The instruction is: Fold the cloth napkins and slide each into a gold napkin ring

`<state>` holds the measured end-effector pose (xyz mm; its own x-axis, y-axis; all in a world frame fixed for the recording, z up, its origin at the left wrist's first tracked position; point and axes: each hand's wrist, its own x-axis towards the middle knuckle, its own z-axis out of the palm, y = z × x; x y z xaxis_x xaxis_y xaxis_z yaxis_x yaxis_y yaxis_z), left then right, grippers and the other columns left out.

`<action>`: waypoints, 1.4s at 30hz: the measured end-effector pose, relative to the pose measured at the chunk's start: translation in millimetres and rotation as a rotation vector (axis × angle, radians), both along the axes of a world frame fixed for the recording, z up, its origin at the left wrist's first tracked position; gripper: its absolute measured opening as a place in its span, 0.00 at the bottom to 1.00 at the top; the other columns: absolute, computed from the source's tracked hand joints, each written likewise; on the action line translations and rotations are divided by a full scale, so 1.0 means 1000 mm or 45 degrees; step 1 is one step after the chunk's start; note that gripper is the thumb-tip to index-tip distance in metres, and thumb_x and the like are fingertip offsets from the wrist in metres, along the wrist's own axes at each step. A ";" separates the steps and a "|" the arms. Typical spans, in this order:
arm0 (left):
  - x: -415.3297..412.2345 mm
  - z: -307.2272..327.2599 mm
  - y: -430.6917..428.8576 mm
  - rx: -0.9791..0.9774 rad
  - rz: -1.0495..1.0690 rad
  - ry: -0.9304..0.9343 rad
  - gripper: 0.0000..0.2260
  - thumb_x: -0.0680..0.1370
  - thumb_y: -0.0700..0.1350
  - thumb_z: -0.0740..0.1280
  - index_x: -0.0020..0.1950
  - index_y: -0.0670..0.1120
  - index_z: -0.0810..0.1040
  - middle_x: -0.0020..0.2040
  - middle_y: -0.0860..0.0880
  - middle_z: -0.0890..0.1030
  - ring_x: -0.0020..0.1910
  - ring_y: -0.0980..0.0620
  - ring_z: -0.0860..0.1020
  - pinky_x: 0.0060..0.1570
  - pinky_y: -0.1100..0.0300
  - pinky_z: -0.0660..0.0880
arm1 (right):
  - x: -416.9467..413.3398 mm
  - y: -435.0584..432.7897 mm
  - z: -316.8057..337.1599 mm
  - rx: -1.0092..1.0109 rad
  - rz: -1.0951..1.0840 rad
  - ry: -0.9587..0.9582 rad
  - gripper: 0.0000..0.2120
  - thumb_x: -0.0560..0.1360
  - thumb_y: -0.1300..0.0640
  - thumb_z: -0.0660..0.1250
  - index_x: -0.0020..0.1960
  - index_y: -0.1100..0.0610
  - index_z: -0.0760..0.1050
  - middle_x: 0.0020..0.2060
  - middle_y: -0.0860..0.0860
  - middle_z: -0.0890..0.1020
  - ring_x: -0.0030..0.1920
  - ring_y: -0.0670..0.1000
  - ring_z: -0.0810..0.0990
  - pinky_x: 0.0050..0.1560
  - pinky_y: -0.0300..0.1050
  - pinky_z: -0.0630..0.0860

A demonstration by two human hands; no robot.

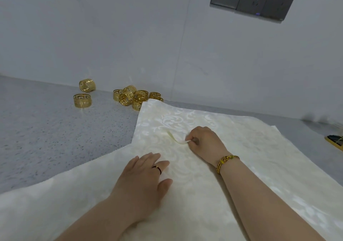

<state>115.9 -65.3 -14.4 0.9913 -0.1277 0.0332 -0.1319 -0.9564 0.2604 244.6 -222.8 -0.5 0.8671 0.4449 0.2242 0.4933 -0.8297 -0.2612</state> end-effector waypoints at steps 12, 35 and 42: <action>0.094 0.033 -0.011 -0.162 0.242 -0.169 0.15 0.80 0.51 0.56 0.64 0.48 0.72 0.64 0.51 0.73 0.62 0.50 0.71 0.58 0.59 0.67 | 0.007 -0.010 0.003 0.138 0.034 0.220 0.14 0.76 0.59 0.59 0.46 0.69 0.77 0.49 0.59 0.79 0.55 0.57 0.73 0.56 0.46 0.69; 0.120 0.010 -0.005 -0.636 0.078 -0.238 0.14 0.74 0.38 0.65 0.34 0.57 0.72 0.37 0.55 0.77 0.38 0.54 0.75 0.43 0.59 0.73 | 0.014 -0.008 0.001 0.081 0.041 0.090 0.13 0.72 0.64 0.60 0.37 0.47 0.63 0.41 0.45 0.72 0.45 0.48 0.67 0.43 0.41 0.51; 0.111 0.019 -0.012 -0.502 -0.019 -0.209 0.16 0.71 0.35 0.63 0.33 0.56 0.72 0.35 0.58 0.74 0.30 0.59 0.71 0.31 0.69 0.67 | 0.010 -0.013 0.011 0.100 0.098 0.332 0.16 0.71 0.66 0.61 0.33 0.48 0.62 0.32 0.41 0.68 0.33 0.41 0.67 0.48 0.39 0.59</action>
